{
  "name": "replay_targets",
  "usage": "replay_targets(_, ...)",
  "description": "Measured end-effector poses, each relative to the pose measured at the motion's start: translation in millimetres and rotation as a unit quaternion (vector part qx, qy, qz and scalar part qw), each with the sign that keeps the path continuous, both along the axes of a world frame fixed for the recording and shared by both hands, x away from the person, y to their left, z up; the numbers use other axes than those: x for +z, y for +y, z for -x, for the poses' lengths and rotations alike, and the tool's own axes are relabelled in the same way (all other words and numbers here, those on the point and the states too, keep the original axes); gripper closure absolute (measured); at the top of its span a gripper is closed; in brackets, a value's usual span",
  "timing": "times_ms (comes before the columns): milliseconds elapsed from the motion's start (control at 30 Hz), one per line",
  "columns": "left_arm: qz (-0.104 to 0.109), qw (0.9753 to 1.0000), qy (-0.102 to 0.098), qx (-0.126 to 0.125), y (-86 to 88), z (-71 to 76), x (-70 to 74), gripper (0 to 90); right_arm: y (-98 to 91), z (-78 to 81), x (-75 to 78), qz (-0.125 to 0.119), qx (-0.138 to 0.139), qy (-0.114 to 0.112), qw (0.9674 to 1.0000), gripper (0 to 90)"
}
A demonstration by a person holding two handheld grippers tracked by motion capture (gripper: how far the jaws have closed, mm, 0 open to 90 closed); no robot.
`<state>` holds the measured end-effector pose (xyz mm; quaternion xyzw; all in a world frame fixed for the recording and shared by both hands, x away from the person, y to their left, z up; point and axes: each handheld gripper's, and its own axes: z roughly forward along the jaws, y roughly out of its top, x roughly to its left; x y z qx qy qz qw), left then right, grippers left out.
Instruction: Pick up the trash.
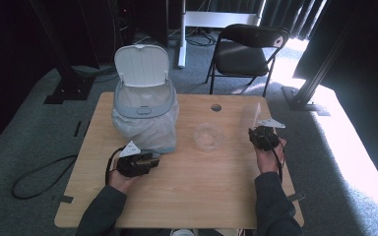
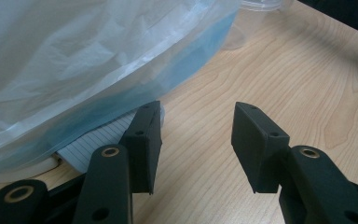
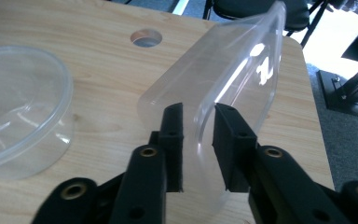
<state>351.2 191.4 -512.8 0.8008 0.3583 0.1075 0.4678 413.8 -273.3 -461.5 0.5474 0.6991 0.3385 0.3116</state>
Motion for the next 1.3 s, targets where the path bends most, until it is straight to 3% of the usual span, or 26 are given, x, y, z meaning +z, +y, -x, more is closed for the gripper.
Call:
replay_targets(100,0.000,1.0000,0.000,0.000,0.4,-0.1,0.0,52.8,0.6,-1.8,0.2,-0.002,-0.006,-0.006,1.0000,66.1)
replay_targets(167,0.001,1.0000,0.001,0.001,0.6,0.0,0.0,52.9,0.3,-6.0,-1.3,-0.003,-0.019,0.004,0.9998,64.9)
replay_targets(267,0.002,1.0000,0.000,0.001,0.9,0.1,0.3,52.8,0.2,-7.5,-2.0,-0.006,-0.015,0.007,0.9998,73.4)
replay_targets(500,0.002,1.0000,0.000,0.000,0.6,0.2,0.5,52.8,-2.2,-8.8,-2.3,-0.008,-0.019,0.013,0.9997,82.2)
replay_targets(933,0.002,1.0000,0.005,0.005,2.5,-1.3,-3.5,52.9,-6.2,-8.0,-2.6,-0.014,-0.016,0.013,0.9997,84.1)
replay_targets(1300,0.004,0.9997,0.022,0.006,4.9,-5.1,-15.1,52.2,-5.5,-3.0,3.6,-0.013,-0.007,-0.005,0.9999,85.3)
